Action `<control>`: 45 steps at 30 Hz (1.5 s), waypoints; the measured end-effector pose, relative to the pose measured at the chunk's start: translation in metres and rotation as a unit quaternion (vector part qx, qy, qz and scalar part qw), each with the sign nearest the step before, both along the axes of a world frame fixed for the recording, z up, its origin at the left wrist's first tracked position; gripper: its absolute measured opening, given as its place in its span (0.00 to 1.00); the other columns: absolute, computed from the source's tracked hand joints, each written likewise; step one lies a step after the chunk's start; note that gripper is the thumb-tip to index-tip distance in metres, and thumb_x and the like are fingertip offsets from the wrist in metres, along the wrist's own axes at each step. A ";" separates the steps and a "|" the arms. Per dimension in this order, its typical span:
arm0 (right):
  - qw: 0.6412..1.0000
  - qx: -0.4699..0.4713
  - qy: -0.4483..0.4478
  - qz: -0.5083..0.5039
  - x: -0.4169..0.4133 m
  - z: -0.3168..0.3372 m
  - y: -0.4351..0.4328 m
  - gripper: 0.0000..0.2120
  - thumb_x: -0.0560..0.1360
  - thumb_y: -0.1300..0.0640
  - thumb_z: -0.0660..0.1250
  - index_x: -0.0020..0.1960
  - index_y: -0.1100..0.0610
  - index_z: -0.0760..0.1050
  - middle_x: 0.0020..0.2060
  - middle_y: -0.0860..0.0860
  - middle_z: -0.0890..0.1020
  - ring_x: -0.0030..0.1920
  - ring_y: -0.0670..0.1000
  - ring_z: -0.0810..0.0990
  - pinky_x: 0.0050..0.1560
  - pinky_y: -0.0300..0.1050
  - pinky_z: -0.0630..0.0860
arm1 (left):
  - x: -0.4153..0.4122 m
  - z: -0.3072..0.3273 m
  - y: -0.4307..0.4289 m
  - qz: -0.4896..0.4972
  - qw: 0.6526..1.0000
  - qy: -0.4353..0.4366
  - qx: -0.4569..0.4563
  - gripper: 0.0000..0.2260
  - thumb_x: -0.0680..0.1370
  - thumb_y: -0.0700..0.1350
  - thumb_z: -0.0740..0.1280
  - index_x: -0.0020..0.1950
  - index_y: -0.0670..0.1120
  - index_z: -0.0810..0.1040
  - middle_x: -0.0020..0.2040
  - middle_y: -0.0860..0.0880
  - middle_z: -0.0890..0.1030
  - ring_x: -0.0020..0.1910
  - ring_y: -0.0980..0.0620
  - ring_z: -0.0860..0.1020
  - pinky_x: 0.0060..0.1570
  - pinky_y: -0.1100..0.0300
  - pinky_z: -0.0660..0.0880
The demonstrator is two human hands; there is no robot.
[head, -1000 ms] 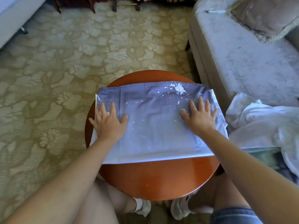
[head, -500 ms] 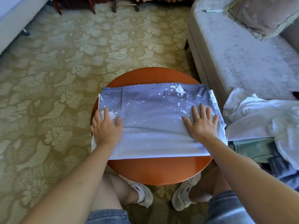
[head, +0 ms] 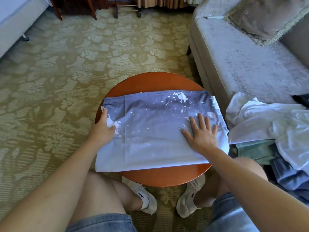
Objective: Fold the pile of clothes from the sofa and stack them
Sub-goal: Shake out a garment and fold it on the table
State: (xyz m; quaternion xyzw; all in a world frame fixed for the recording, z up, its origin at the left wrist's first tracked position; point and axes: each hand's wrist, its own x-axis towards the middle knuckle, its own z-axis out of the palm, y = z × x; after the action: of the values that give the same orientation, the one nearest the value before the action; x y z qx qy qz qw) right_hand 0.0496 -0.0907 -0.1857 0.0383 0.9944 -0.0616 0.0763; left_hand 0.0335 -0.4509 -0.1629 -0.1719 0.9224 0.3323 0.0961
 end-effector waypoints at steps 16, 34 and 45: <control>0.997 -0.015 -0.078 0.026 -0.017 0.012 -0.031 0.35 0.77 0.30 0.46 0.79 0.44 0.47 0.79 0.50 0.43 0.78 0.57 0.40 0.74 0.64 0.40 | 0.000 0.037 -0.032 0.008 0.987 -0.012 0.162 0.21 0.77 0.35 0.67 0.69 0.48 0.74 0.70 0.46 0.71 0.62 0.49 0.72 0.54 0.60 0.68; 0.804 -0.560 -0.053 -0.193 0.005 0.044 0.035 0.18 0.82 0.42 0.53 0.58 0.55 0.71 0.51 0.54 0.74 0.44 0.50 0.71 0.46 0.45 0.70 | -0.033 0.158 0.204 -0.200 0.969 -0.118 0.079 0.24 0.76 0.36 0.68 0.69 0.50 0.65 0.53 0.36 0.69 0.42 0.49 0.73 0.30 0.61 0.69; 0.849 -0.502 -0.063 -0.154 -0.004 0.030 0.048 0.30 0.76 0.58 0.69 0.75 0.54 0.62 0.62 0.53 0.76 0.59 0.55 0.77 0.61 0.49 0.74 | -0.007 0.041 0.213 -0.192 0.976 -0.060 -0.083 0.22 0.79 0.43 0.60 0.73 0.43 0.63 0.64 0.42 0.73 0.63 0.41 0.72 0.57 0.52 0.71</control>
State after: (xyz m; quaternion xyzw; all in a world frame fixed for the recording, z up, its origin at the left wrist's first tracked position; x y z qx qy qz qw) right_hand 0.0456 -0.0424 -0.1552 0.1511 0.8023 -0.5610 0.1370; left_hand 0.0268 -0.2376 -0.1221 -0.0189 0.9552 0.2187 0.1987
